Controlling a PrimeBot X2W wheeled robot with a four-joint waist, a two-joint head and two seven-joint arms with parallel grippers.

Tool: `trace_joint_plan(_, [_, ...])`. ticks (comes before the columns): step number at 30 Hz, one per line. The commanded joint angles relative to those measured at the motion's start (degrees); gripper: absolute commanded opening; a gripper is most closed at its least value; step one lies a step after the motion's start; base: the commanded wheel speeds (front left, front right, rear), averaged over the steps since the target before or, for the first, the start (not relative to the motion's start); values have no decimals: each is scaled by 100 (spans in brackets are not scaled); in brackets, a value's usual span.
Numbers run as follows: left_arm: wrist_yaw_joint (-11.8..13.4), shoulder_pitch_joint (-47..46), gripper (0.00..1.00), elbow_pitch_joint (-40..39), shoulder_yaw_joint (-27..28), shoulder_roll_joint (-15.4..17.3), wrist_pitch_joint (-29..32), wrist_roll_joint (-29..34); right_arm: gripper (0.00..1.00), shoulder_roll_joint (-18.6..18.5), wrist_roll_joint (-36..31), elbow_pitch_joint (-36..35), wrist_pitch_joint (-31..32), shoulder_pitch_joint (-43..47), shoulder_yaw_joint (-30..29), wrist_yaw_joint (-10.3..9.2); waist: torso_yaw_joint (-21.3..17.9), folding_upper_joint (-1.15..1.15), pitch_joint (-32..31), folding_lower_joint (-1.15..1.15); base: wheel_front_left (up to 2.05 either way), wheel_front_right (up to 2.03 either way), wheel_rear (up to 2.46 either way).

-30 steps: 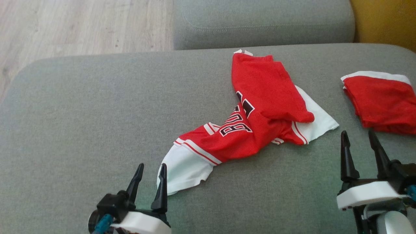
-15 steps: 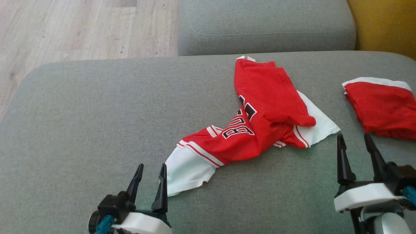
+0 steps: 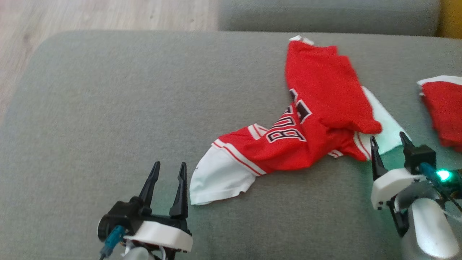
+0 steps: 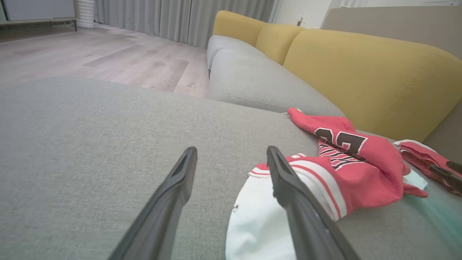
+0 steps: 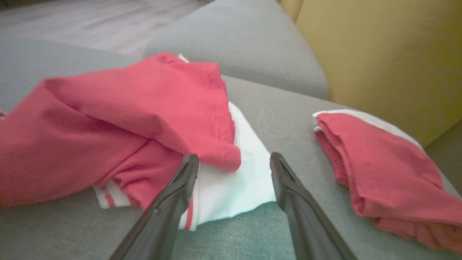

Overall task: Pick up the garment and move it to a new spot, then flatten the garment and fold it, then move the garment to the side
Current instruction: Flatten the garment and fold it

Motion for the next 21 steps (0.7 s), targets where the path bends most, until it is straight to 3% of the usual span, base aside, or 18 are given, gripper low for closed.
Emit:
trace_joint_plan(1, [37,-253,100,-213,205,51,-65,79,100,-174,-169,146,-40,-358,123,42,240,0,236,-1,0,0,0])
trace_joint_plan(6, [54,-290,100,-225,229,73,-73,79,100,-279,-408,876,-272,-844,13,42,386,0,375,-1,0,0,0])
trace_joint_plan(7, [56,-293,100,-224,228,76,-74,80,94,-287,-440,998,-317,-932,-12,42,396,0,384,-1,0,0,0])
trace_joint_plan(8, [59,-296,100,-222,228,77,-76,80,57,-292,-467,1110,-365,-1011,-35,42,404,0,389,-1,0,0,0])
trace_joint_plan(9, [62,-299,100,-218,227,78,-77,80,32,-299,-494,1212,-412,-1081,-51,42,408,0,389,-1,0,0,0])
trace_joint_plan(10, [67,-300,100,-213,227,79,-78,81,12,-306,-520,1297,-465,-1144,-64,42,407,0,386,-1,0,0,0])
trace_joint_plan(11, [73,-299,100,-208,230,80,-79,79,0,-309,-543,1368,-515,-1197,-83,42,398,0,379,-1,0,0,0])
trace_joint_plan(16, [101,-243,100,-196,231,68,-87,63,0,-274,-678,1397,-759,-1273,-183,42,256,0,314,-1,0,0,0])
trace_joint_plan(21, [121,-175,100,-176,243,64,-93,36,0,-147,-962,725,-853,-967,-215,42,37,0,198,-1,0,0,0])
